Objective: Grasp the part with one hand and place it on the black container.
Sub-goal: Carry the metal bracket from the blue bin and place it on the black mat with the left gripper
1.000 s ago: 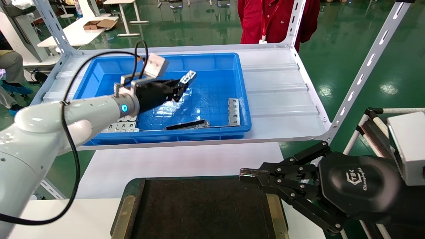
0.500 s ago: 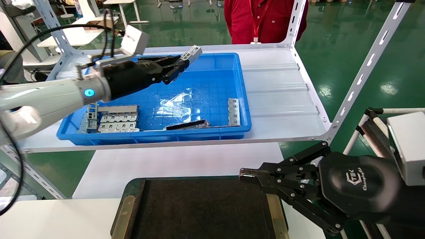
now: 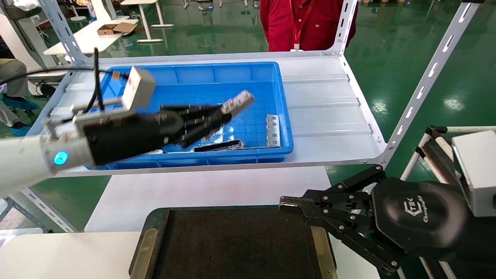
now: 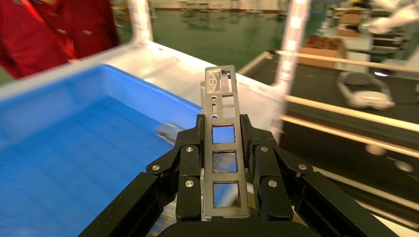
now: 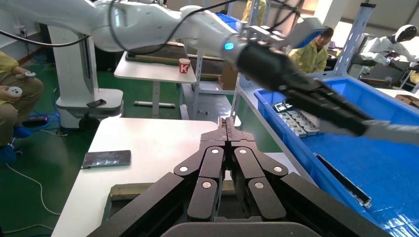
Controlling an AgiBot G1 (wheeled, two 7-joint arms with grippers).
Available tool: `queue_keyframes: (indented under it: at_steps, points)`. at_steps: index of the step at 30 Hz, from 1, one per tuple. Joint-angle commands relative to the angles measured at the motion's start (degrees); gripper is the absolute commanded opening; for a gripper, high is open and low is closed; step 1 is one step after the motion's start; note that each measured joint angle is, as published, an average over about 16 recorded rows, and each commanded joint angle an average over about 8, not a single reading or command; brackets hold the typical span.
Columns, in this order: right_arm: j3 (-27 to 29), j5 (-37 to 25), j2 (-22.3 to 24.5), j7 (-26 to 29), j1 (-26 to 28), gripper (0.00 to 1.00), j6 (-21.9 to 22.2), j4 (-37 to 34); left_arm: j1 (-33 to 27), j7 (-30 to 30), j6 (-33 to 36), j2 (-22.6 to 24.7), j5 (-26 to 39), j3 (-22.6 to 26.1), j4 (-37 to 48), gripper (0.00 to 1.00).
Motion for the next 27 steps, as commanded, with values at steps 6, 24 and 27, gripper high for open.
queue_keyframes:
  at_steps: [6,24,27]
  points:
    - [0.0,0.0,0.0,0.0,0.0,0.0,0.0,0.0,11.7,-8.9,-7.3,-8.0,-0.8,0.1,-19.6,0.0]
    - [-0.1,0.1,0.0,0.0,0.0,0.0,0.0,0.0,31.2,-14.8,-23.9,-7.2,2.6,5.6,-27.2,0.0]
    - [-0.1,0.1,0.0,0.0,0.0,0.0,0.0,0.0,33.4,-15.8,-27.6,-4.9,3.2,6.7,-26.9,0.0]
